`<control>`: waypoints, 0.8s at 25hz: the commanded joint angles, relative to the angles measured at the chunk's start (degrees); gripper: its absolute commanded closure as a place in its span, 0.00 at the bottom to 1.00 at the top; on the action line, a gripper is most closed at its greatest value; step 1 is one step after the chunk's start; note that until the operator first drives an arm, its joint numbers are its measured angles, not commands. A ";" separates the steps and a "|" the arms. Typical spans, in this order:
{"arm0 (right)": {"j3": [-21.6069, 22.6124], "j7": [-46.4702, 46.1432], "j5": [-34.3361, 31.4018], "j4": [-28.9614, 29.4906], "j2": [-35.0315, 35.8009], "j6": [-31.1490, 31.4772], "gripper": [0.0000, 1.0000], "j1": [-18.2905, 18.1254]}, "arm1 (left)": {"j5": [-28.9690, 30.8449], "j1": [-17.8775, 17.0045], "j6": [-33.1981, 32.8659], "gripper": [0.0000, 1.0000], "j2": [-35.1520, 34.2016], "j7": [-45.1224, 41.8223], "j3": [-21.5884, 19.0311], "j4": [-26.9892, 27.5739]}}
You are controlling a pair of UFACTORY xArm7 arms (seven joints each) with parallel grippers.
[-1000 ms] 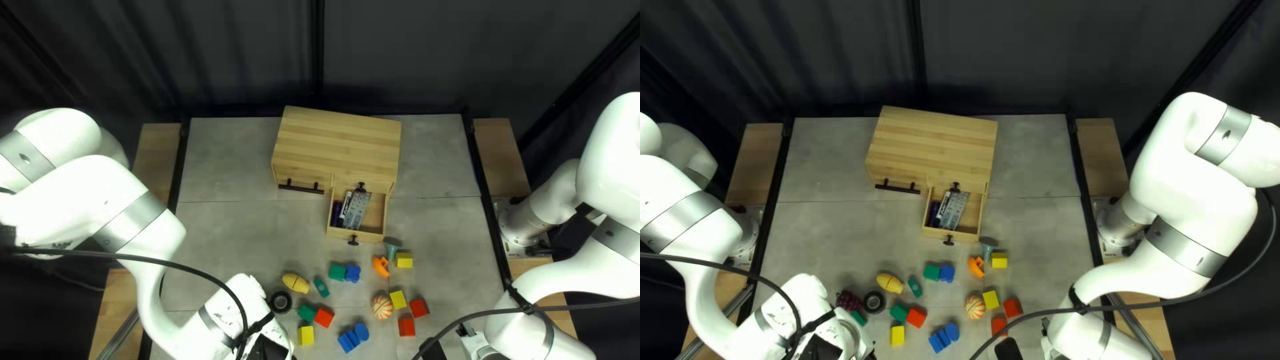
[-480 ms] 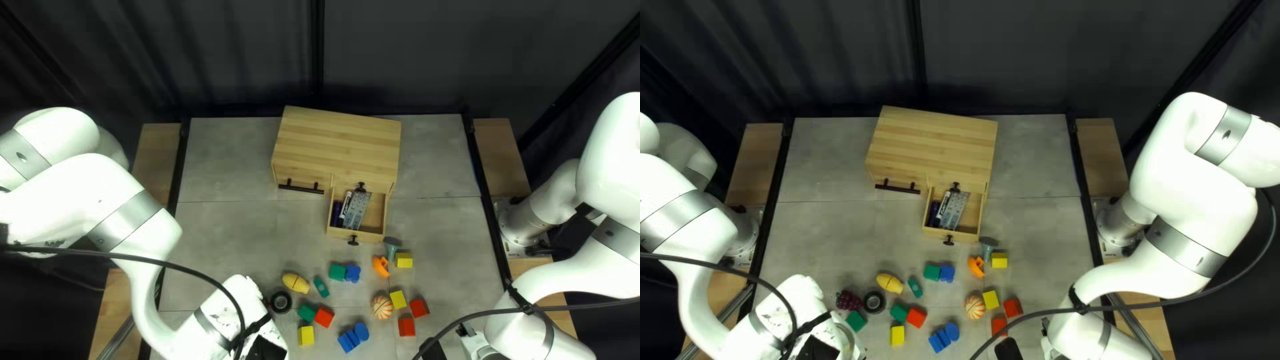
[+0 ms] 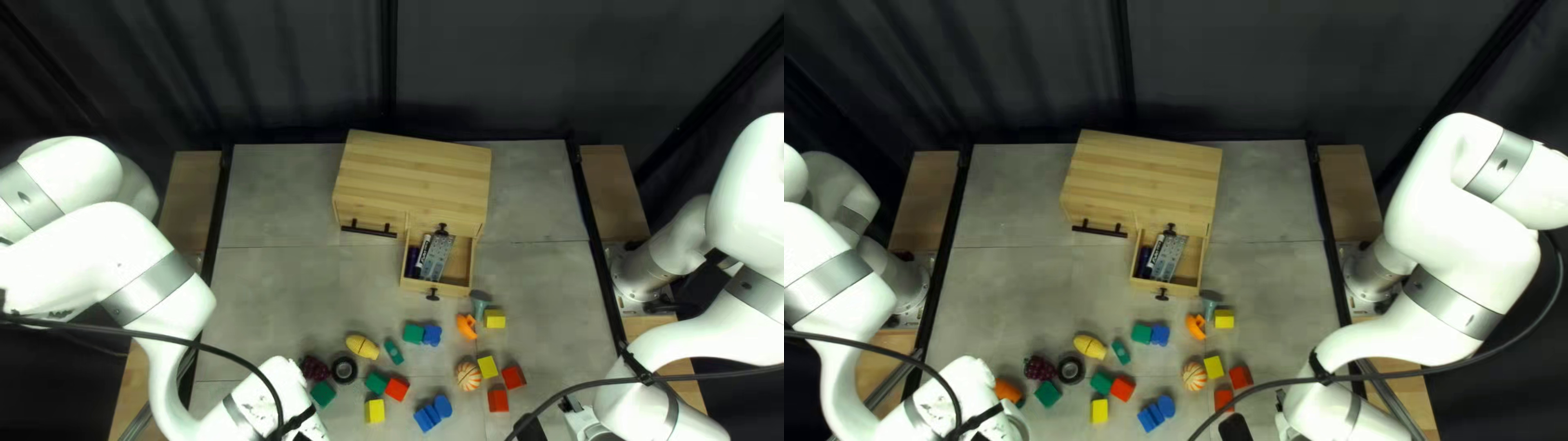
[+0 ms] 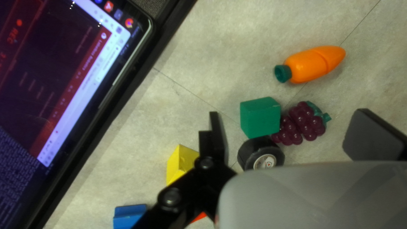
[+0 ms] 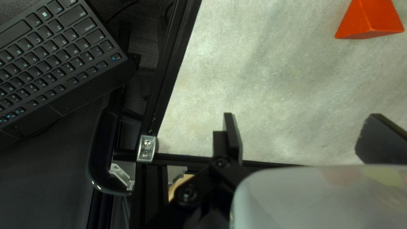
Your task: Open drawers and place objects into drawer and close
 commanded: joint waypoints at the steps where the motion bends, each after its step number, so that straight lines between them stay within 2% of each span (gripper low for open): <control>1: 0.00 0.00 0.00 0.00 0.00 0.00 0.00 0.00 | 1.71 0.03 0.74 0.00 0.03 1.46 0.25 0.16; 8: 0.00 0.00 0.00 0.00 0.00 0.00 0.00 0.00 | 1.15 -0.58 1.42 0.00 -2.33 3.11 -1.13 -2.54; 20: 0.00 0.00 0.00 0.00 0.00 0.00 0.00 0.00 | -5.90 -2.59 -0.25 0.00 -4.26 1.13 -4.67 -5.78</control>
